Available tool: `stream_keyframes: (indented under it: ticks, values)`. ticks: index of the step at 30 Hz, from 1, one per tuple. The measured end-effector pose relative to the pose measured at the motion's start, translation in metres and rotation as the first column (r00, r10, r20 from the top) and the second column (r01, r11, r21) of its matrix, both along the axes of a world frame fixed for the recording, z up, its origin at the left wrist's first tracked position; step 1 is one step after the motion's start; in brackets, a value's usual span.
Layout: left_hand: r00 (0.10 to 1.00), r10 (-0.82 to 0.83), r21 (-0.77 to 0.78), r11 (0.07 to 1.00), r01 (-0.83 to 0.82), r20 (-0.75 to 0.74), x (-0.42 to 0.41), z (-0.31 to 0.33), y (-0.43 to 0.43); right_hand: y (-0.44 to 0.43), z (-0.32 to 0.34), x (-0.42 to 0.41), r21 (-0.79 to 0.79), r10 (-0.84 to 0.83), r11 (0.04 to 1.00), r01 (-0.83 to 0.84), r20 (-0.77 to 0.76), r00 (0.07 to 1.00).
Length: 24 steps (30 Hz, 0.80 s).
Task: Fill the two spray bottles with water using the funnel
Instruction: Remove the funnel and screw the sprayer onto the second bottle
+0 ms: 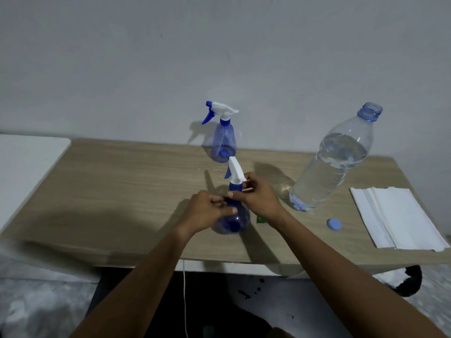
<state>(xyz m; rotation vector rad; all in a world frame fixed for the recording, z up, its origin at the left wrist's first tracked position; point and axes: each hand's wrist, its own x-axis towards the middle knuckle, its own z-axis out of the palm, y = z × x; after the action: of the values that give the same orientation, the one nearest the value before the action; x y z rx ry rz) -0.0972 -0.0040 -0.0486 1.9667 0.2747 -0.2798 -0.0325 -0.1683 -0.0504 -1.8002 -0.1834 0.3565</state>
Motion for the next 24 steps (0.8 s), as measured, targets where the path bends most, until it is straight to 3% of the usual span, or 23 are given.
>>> stream_keyframes:
  ticks: [4,8,18,24]
  values:
    - [0.993,0.058,-0.012,0.998,-0.057,0.104,0.041,0.01,-0.009,-0.006,0.012,0.043,0.029,-0.098,0.995,0.096,0.105,0.99]
    - [0.989,0.052,-0.029,0.998,-0.049,0.139,0.084,0.003,-0.017,-0.015,0.011,0.076,-0.002,-0.115,0.993,0.116,0.127,0.985]
    - [0.949,0.218,-0.049,0.976,-0.212,0.226,0.148,-0.038,-0.043,-0.015,-0.017,0.131,-0.018,-0.201,0.979,0.205,0.146,0.969]
    - [0.903,0.291,-0.014,0.953,-0.302,0.315,0.168,-0.05,-0.058,-0.014,-0.037,0.15,-0.205,-0.27,0.929,0.307,0.19,0.944]
